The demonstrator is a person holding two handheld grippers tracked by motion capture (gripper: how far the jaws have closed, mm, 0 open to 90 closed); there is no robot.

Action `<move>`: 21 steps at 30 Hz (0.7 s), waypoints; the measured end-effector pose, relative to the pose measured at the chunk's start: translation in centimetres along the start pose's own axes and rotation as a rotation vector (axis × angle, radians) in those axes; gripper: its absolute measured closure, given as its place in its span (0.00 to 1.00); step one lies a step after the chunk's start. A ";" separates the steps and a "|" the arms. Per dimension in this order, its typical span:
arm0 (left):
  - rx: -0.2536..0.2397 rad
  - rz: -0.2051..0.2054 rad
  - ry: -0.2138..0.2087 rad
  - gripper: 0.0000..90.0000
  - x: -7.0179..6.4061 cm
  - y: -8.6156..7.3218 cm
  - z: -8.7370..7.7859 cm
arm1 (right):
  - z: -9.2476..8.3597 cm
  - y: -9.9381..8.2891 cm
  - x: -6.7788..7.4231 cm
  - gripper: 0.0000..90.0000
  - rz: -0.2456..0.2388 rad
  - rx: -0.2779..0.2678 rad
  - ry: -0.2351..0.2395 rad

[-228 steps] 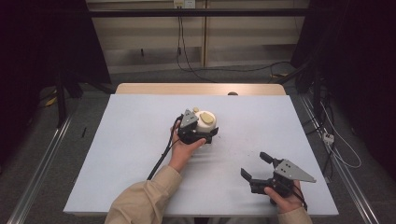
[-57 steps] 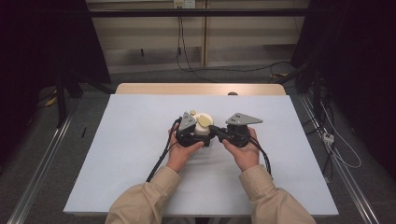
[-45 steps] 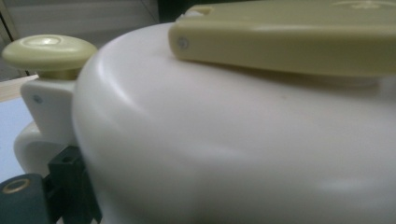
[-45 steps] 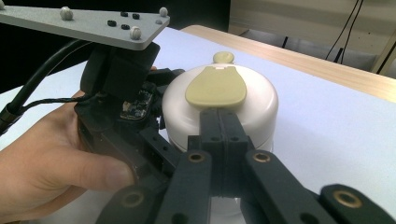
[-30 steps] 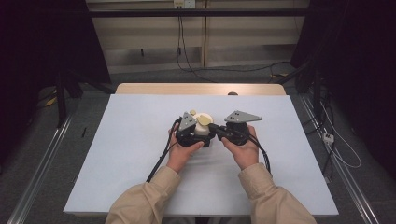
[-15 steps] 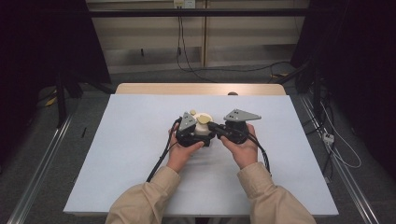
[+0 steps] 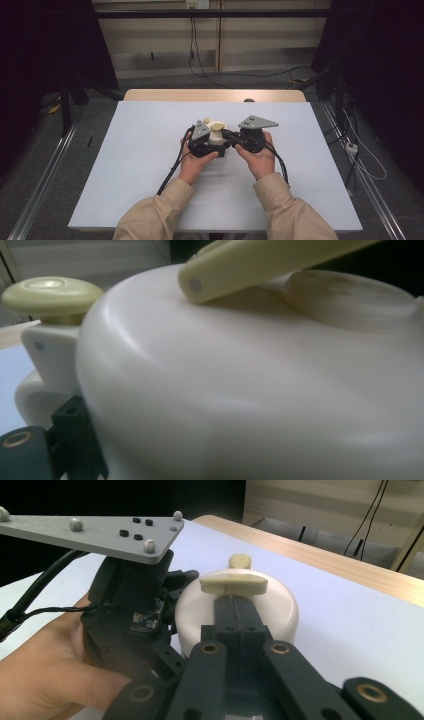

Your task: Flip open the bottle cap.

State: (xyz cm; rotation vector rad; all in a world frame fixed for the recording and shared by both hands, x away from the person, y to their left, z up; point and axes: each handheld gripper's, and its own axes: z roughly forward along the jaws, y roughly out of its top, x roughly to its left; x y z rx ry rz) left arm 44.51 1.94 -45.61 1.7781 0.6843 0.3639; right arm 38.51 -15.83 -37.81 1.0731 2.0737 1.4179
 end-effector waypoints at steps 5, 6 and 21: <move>0.000 -0.001 -0.002 0.07 0.0 0.0 0.0 | 0.0 0.1 0.0 1.00 0.001 -0.005 0.002; 0.004 0.002 -0.002 0.07 0.0 0.0 0.0 | 0.0 0.1 0.0 1.00 0.003 -0.008 0.001; 0.006 0.002 -0.001 0.07 0.0 0.0 0.0 | 0.5 0.5 0.0 1.00 -0.001 -0.009 0.003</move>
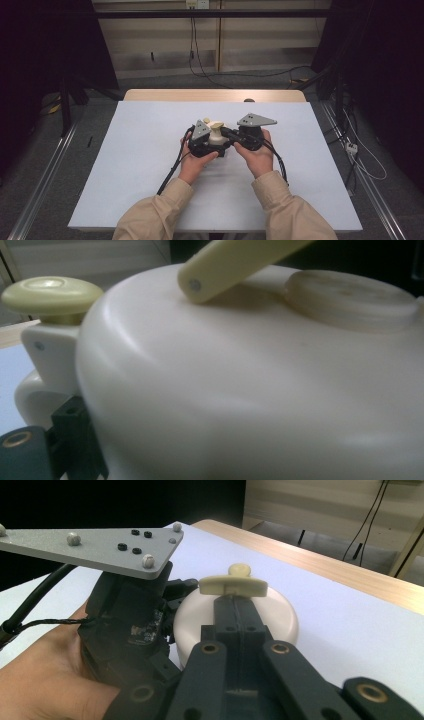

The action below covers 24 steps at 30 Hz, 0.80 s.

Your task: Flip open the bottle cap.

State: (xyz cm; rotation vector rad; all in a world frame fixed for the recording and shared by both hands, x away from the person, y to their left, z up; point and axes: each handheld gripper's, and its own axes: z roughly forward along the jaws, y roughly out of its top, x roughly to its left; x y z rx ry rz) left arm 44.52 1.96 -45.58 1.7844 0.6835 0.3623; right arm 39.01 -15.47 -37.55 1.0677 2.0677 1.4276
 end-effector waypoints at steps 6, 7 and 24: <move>0.000 0.000 -0.001 0.07 0.0 0.0 0.0 | 0.1 0.0 -0.1 1.00 -0.004 -0.005 0.001; -0.001 0.001 0.001 0.07 0.0 0.0 0.0 | 0.1 0.1 -0.1 1.00 -0.006 -0.004 0.002; -0.006 -0.003 0.000 0.07 0.0 0.0 0.0 | 0.5 0.4 0.0 1.00 -0.012 -0.010 -0.002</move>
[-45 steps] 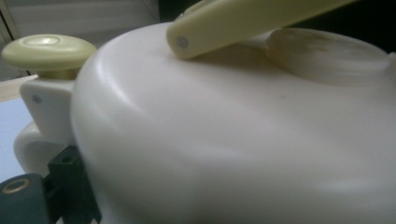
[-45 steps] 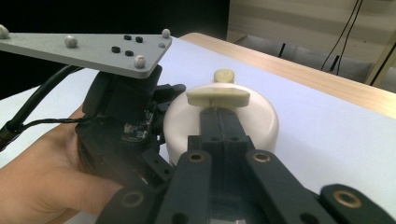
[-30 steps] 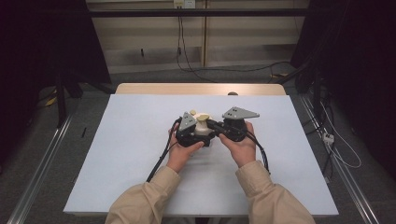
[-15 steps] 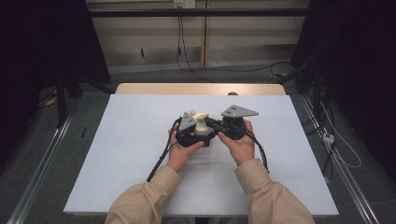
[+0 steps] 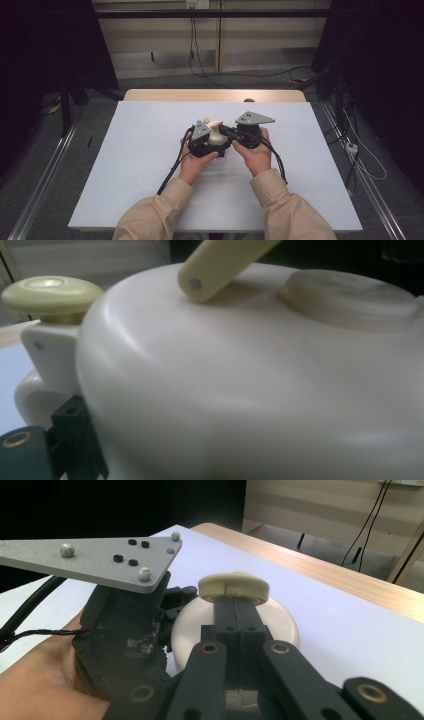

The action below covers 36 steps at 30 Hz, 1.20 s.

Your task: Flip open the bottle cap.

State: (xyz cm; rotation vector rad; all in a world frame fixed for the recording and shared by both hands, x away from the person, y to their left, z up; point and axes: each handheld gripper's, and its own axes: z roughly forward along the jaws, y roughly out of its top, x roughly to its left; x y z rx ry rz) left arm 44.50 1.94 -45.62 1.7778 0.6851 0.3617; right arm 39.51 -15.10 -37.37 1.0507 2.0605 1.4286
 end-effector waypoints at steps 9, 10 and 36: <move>0.001 -0.001 0.001 0.07 0.0 0.0 0.0 | 0.1 0.2 0.0 1.00 -0.007 -0.002 -0.002; 0.002 0.000 0.001 0.07 0.0 0.0 0.0 | 0.1 0.3 0.0 1.00 -0.007 0.000 -0.004; 0.004 0.001 -0.001 0.07 0.0 0.0 0.0 | 1.1 1.0 -0.3 1.00 -0.011 -0.001 -0.009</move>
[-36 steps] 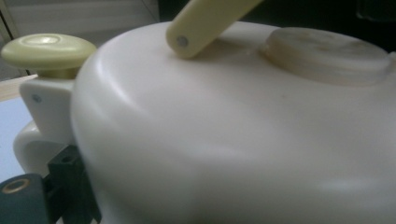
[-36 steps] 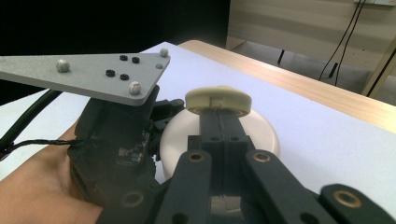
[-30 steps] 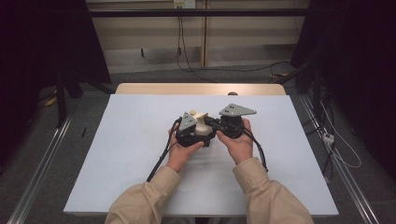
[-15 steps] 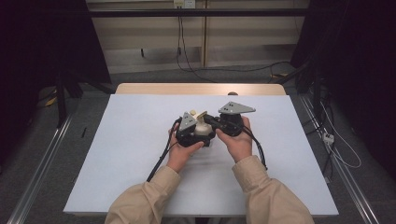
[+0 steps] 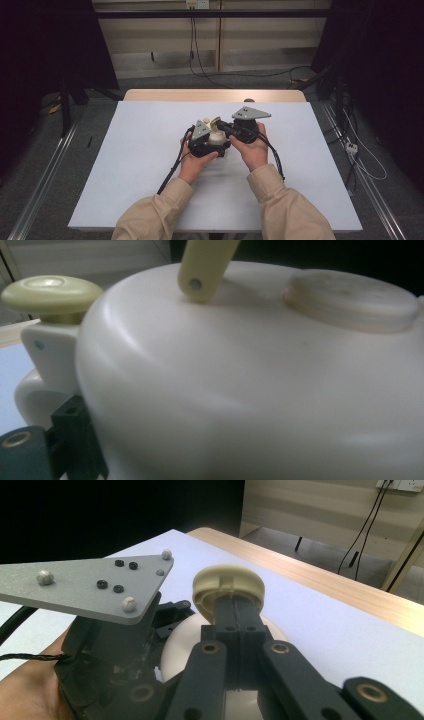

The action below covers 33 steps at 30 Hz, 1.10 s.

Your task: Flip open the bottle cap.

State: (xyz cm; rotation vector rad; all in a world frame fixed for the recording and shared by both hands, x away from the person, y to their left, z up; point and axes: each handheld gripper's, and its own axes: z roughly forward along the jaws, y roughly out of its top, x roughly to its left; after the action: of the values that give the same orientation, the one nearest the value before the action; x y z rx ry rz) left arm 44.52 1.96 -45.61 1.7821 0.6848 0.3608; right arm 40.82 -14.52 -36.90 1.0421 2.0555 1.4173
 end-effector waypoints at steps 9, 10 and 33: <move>0.001 0.000 0.003 0.07 0.0 0.0 0.0 | 0.4 0.2 -0.4 1.00 0.000 -0.002 -0.002; 0.002 0.002 0.004 0.07 0.0 0.0 0.0 | 0.4 0.2 -0.4 1.00 0.002 -0.005 -0.004; 0.012 0.013 0.003 0.06 0.0 0.0 -0.1 | 0.4 0.4 -0.6 0.94 -0.007 -0.019 -0.004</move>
State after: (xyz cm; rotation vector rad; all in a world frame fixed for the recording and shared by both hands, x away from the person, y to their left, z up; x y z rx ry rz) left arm 44.47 2.04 -45.53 1.7988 0.6790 0.3687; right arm 41.67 -14.66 -36.70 1.0280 2.0372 1.4278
